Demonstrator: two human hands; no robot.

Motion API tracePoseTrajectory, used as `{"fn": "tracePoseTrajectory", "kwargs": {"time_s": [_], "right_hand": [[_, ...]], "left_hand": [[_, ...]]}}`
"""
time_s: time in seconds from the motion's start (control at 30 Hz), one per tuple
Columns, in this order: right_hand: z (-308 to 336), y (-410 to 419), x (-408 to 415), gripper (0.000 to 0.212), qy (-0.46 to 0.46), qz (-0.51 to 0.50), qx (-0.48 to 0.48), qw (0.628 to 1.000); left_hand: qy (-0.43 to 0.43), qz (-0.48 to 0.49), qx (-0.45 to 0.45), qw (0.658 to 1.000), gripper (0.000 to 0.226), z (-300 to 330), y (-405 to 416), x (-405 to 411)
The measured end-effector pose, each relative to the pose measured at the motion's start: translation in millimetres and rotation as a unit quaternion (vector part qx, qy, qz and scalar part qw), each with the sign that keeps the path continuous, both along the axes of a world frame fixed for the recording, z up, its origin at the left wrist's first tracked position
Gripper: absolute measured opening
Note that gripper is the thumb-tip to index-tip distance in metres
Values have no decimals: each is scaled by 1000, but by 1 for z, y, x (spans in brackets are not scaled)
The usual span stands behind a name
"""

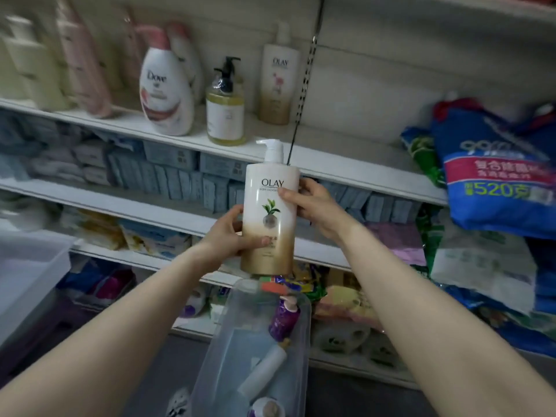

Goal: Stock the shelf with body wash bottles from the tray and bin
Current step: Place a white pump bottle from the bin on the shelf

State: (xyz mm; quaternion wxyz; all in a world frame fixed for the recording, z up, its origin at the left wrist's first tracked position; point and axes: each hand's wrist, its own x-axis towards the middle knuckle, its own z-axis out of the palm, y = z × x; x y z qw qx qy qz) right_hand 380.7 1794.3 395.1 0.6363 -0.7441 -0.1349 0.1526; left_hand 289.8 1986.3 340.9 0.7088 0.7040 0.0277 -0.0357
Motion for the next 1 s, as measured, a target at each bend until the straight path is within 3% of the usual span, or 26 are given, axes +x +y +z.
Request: {"fn": "tracePoseTrajectory", "kwargs": {"time_s": [0.2,0.33,0.5,0.83,1.0], "right_hand": [[62,6,33,55,-69,14,-16,997],[97,11,59,52,-106,-16,-26,994],[130,23,88,42,-144,-58,-11,988],[124,43,131,34,-148,-110,19,983],[110,42,136,45,-138,-118,26,983]], "left_hand": [[-79,14,15,997,76,62,10,51],[-123,-5,29,992,84,96,18,90],[-161,-22,3,987,77,127,20,133],[-175,-36,-5,984,78,130,27,192],[-177,-35,17,983,84,114,30,205]]}}
